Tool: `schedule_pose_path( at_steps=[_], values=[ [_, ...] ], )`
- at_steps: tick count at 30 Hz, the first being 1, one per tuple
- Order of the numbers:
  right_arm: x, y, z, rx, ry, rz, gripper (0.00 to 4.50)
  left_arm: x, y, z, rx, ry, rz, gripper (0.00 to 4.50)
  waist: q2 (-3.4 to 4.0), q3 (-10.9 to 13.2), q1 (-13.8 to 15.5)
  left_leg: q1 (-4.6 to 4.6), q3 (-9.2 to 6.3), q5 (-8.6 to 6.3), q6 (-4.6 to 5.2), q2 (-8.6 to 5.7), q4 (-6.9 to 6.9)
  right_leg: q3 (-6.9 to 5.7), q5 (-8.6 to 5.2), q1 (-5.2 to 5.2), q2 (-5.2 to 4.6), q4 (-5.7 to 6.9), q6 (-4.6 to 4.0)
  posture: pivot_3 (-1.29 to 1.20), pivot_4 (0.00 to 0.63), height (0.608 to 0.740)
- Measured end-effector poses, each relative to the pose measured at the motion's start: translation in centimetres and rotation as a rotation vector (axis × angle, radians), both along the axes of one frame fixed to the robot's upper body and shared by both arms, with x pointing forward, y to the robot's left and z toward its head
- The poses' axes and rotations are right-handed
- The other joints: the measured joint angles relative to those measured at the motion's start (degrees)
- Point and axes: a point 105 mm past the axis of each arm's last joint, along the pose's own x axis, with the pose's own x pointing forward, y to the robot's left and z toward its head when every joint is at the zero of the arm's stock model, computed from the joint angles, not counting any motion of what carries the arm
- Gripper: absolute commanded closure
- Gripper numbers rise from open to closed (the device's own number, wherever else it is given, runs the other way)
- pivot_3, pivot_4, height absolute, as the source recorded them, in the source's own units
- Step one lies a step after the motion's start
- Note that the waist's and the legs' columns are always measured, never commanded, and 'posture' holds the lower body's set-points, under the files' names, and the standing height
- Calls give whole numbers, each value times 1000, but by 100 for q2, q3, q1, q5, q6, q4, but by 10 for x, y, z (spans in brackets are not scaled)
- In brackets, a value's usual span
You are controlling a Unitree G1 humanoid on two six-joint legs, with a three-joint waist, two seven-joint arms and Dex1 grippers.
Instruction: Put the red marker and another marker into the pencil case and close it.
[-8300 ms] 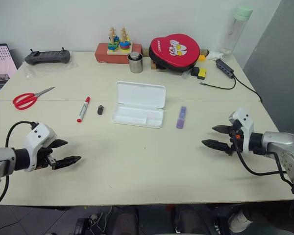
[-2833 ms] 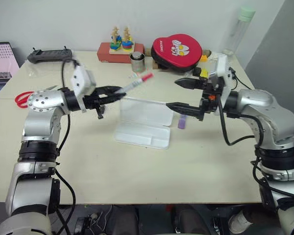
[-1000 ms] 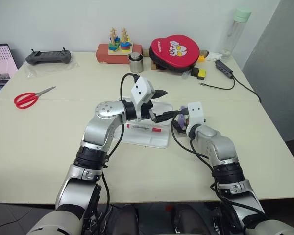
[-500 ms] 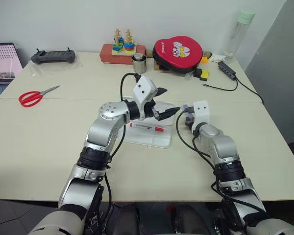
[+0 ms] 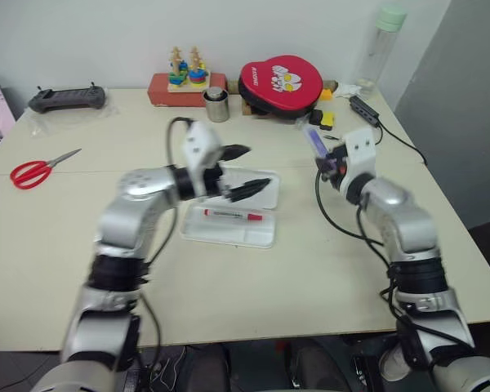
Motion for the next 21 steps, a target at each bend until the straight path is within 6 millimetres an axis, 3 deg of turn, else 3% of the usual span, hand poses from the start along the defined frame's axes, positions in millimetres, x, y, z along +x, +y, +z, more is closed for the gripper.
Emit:
schedule_pose_path(
  at_steps=[4, 7, 11, 16, 18, 21],
  values=[
    [-23, 37, -2, -105, 54, 276, 3395, -20, 39, -21, 87, 74, 37, 0, 0, 0, 11, -1, 2, 0, -1, 0, -5, 0, -2, -2, -3, -2, -6, 0, 150, 740],
    [-39, 63, -21, -226, 127, 443, 3395, -37, 68, -43, 150, 163, 92, 0, -1, 1, 2, 1, 6, 0, -1, 1, -11, 1, -7, -7, -6, -5, -16, 0, 150, 740],
    [-43, 97, -57, -384, 207, 548, 3395, -52, 90, -59, 186, 200, 153, 0, -3, -1, 67, 3, 5, 0, -1, 4, -10, -4, -15, -10, -6, -2, -18, 0, 150, 740],
    [-47, 123, -99, -494, 296, 634, 3395, -60, 109, -60, 192, 202, 237, 0, -6, -2, 149, 0, 5, 0, -1, 4, -10, -5, -14, -10, -6, -3, -20, 0, 150, 740],
    [-45, 126, -109, -528, 309, 638, 3395, -63, 109, -58, 190, 188, 245, 0, -7, -3, 170, -1, 5, 0, -2, 4, -10, -6, -13, -11, -6, -4, -22, 0, 150, 740],
    [-41, 132, -108, -551, 282, 644, 3395, -67, 106, -56, 194, 184, 246, 0, -8, -4, 178, 2, 5, 0, -2, 6, -11, -7, -13, -10, -4, -2, -23, 0, 150, 740]
  ],
)
